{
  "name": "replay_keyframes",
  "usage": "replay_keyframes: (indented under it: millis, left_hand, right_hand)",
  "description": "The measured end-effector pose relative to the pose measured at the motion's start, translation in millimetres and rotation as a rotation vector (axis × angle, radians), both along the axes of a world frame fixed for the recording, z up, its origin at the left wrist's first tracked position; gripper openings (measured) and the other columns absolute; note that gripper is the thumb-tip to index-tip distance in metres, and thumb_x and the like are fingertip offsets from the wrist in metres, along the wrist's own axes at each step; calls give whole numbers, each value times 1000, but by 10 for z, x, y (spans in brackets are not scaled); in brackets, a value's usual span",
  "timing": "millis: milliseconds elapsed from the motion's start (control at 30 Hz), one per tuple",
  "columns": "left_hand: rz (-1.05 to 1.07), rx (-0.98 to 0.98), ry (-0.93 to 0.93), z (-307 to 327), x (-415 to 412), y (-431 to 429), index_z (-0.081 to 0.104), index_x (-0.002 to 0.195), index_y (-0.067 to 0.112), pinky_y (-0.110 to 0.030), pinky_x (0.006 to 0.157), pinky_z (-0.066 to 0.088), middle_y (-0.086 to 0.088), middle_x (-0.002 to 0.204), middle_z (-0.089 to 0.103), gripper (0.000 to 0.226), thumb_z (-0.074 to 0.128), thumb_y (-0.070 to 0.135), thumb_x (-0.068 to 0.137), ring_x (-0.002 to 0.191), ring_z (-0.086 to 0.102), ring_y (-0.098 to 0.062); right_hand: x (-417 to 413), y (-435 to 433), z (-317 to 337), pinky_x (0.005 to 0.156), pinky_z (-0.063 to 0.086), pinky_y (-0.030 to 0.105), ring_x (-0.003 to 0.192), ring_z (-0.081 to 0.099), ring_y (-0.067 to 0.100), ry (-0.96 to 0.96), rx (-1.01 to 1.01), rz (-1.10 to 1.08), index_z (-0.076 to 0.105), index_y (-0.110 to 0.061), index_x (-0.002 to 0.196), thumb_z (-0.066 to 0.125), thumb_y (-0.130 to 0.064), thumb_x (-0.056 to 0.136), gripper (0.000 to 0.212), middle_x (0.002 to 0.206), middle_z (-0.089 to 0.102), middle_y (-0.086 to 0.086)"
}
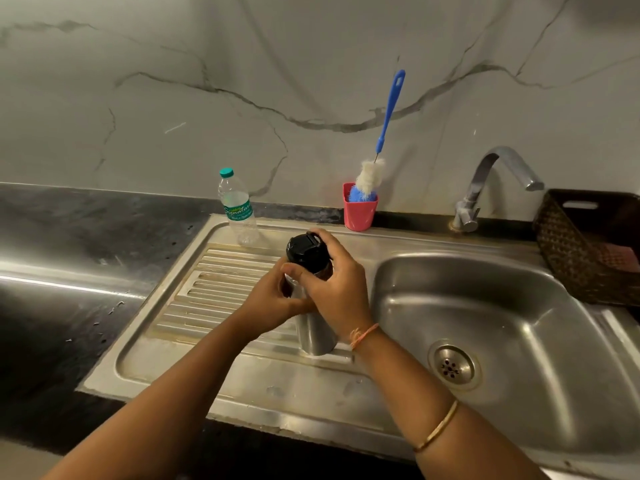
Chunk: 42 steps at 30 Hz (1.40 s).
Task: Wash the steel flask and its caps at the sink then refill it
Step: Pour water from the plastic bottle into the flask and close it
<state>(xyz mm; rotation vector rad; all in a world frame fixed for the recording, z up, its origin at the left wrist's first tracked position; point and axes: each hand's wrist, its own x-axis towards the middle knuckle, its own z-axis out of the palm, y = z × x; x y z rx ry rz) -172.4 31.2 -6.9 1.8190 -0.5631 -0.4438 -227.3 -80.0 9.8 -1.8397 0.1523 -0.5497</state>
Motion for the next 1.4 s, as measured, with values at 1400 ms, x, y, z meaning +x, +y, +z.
replay_keyframes:
  millis: [1400]
  left_hand:
    - [-121, 140, 243, 154, 84, 113, 45, 112, 31, -8, 71, 48, 9, 110, 58, 62, 68, -12, 74, 96, 57, 0]
  right_hand:
    - [988, -773, -1165, 98, 40, 33, 120, 47, 29, 527, -536, 221, 43, -15, 135, 70, -28, 78, 64, 136, 46, 12]
